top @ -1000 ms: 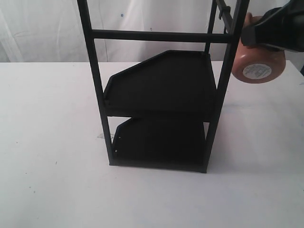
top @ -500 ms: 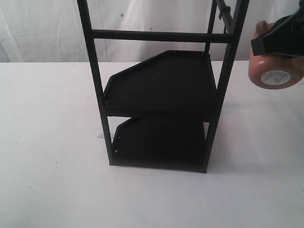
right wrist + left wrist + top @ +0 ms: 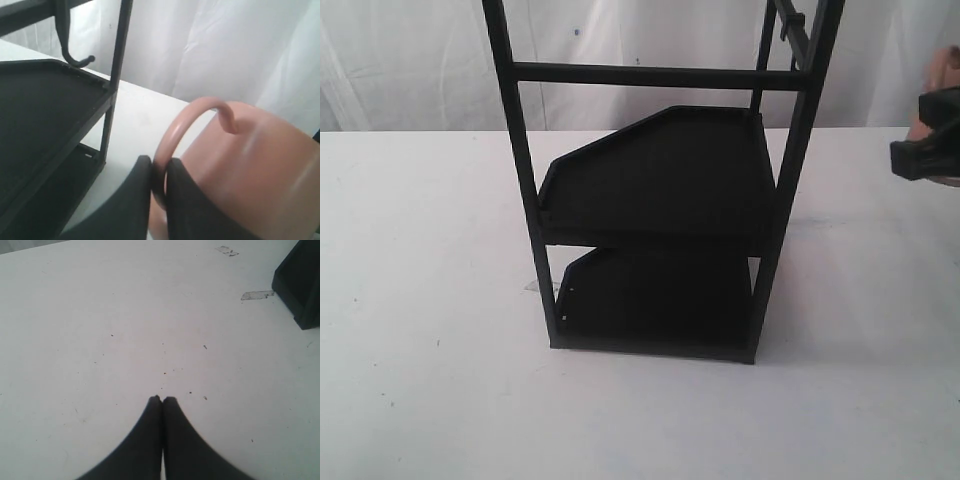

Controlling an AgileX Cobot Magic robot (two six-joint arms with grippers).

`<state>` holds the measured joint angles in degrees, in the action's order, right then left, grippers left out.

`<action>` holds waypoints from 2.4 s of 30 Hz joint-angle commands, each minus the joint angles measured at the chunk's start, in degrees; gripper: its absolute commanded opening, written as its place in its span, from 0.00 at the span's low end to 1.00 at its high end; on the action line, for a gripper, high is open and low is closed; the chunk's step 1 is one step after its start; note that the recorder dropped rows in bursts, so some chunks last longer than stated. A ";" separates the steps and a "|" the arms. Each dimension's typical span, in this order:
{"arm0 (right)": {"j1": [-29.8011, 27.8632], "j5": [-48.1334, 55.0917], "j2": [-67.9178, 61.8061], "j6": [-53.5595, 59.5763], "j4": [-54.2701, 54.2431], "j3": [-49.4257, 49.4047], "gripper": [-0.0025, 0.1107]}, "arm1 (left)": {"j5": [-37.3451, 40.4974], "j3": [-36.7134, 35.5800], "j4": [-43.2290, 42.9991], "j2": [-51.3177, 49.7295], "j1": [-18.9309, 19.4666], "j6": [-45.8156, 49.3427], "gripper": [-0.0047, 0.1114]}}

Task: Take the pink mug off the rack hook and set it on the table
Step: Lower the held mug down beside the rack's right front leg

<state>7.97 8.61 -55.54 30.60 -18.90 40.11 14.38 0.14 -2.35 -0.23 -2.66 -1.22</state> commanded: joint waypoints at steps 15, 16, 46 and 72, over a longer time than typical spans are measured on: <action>12.30 -30.43 3.65 -18.02 -0.24 -24.90 0.02 | 0.25 -0.14 0.66 0.23 0.21 0.00 0.05; 12.72 -33.13 3.35 -18.59 -0.24 -26.24 0.02 | 0.25 -0.14 0.66 0.23 0.21 0.00 0.05; 14.46 -64.14 -24.47 -22.26 21.36 -32.79 0.02 | 0.25 -0.14 0.66 0.23 0.21 0.00 0.05; 14.46 -67.42 -36.05 -21.17 27.42 -31.23 0.02 | 0.25 -0.14 0.66 0.23 0.21 0.00 0.05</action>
<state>22.31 -57.39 -91.55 9.92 8.22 8.66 14.38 0.14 -2.35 -0.23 -2.66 -1.22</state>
